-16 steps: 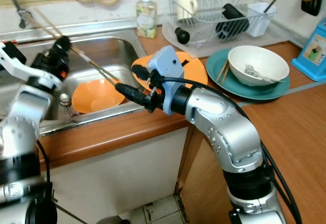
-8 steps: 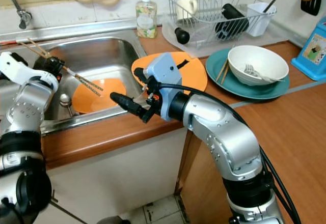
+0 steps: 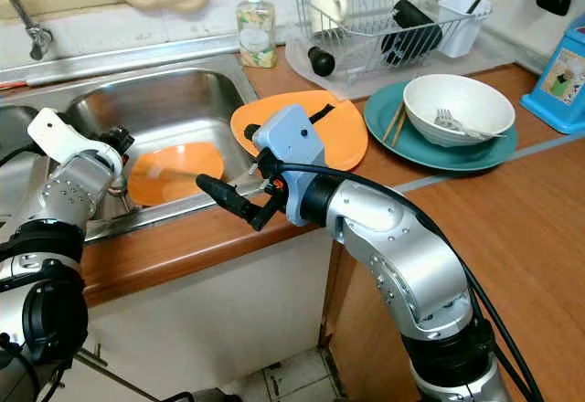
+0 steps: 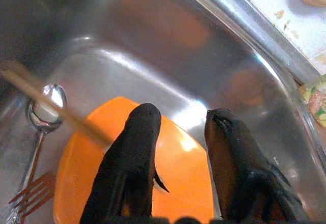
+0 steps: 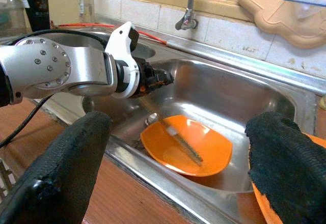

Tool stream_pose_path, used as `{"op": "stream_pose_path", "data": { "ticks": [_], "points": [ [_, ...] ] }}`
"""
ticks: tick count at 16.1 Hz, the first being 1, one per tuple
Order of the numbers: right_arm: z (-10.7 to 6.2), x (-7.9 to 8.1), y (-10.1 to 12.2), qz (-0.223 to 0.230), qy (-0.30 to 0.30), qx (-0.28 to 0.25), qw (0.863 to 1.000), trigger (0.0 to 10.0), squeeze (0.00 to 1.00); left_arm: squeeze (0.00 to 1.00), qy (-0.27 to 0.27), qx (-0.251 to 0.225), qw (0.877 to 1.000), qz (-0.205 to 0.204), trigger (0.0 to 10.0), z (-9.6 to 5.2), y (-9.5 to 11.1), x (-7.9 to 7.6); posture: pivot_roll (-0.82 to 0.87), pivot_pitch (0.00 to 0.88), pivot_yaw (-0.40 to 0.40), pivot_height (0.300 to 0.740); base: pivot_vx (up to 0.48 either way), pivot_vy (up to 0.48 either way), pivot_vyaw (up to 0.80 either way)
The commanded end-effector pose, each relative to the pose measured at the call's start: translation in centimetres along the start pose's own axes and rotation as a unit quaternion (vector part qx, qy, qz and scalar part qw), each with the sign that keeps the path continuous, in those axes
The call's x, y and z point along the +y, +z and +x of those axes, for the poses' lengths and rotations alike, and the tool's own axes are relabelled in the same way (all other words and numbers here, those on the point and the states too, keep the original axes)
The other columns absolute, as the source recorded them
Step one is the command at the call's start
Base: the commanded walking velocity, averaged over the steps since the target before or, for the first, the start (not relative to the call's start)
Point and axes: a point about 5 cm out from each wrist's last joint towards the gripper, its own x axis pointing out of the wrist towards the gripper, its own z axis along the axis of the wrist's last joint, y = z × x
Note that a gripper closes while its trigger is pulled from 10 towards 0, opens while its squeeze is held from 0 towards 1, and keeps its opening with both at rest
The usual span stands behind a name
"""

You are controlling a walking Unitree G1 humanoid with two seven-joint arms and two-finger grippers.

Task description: Kitchen organization

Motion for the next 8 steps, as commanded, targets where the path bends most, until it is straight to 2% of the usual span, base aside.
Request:
{"op": "stream_pose_path", "data": {
  "ticks": [1, 3, 5, 6, 7, 8],
  "points": [
    [-0.1, 0.4, 0.0, -0.001, 0.002, 0.000, 1.000, 10.0, 1.00, 1.00, 0.004, -0.008, 1.000, 0.016, 10.0, 0.1, 0.6, -0.3, -0.19, 0.000, 0.111, 0.740, 0.000, 0.000, 0.00],
    [-0.1, 0.4, -0.1, -0.001, 0.001, 0.000, 1.000, 10.0, 1.00, 1.00, 0.003, -0.016, 0.999, 0.034, 10.0, 0.1, 0.9, -0.3, -0.19, 0.000, 0.107, 0.740, 0.000, 0.000, 0.00],
    [-0.1, 0.2, -0.3, -0.002, -0.015, 0.002, 1.000, 10.0, 1.00, 1.00, -0.031, -0.031, 0.995, 0.087, 10.0, -0.2, 1.2, -0.9, -0.18, 0.000, 0.102, 0.740, 0.000, 0.000, 0.00],
    [-0.1, 0.1, -0.5, 0.000, -0.027, 0.005, 1.000, 10.0, 1.00, 0.96, -0.050, -0.030, 0.992, 0.111, 10.0, -0.4, 1.0, -1.1, -0.17, 0.000, 0.099, 0.740, 0.000, 0.000, 0.00],
    [-0.3, -0.2, -0.7, 0.009, -0.049, 0.007, 0.999, 10.0, 1.00, 0.42, -0.082, -0.028, 0.986, 0.142, 10.0, -0.8, 0.7, -1.6, -0.17, 0.000, 0.092, 0.740, 0.000, 0.000, 0.00],
    [-0.4, -0.4, -0.9, 0.014, -0.064, 0.007, 0.998, 10.0, 1.00, 0.22, -0.103, -0.027, 0.981, 0.162, 10.0, -1.1, 0.5, -1.9, -0.16, 0.000, 0.088, 0.740, 0.000, 0.000, 0.00]
  ]
}}
